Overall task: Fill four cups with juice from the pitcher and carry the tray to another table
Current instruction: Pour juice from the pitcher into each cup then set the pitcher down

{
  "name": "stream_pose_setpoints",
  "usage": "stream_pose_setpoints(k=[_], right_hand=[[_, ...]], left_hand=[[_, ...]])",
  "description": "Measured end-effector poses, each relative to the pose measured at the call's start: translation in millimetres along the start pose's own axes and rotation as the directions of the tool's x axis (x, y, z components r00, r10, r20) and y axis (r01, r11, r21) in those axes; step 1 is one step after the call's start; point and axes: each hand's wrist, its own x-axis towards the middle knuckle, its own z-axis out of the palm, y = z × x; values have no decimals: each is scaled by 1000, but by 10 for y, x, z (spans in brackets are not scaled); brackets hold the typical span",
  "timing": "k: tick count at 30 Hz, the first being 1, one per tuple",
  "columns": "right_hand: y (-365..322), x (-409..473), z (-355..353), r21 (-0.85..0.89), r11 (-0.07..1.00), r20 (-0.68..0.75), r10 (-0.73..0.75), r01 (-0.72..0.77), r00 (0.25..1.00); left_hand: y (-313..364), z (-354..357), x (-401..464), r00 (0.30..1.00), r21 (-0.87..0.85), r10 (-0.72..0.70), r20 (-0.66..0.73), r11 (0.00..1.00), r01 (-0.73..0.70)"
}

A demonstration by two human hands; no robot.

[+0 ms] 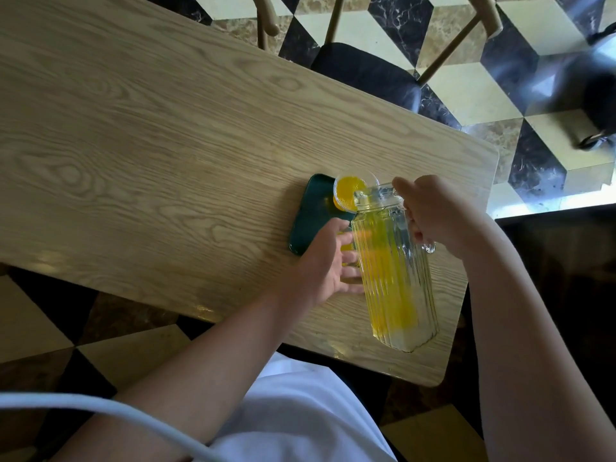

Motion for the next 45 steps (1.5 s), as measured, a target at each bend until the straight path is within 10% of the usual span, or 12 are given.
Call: stream_pose_setpoints(k=[18,45], right_hand=[[551,-323,-138,288,954,-208,-23,83,978],[700,143,-283,100,991,-88,103,-94,991]], left_hand=[[61,281,14,995,273,23,100,961,-50],[-248,536,309,994,110,-49,95,993,38]])
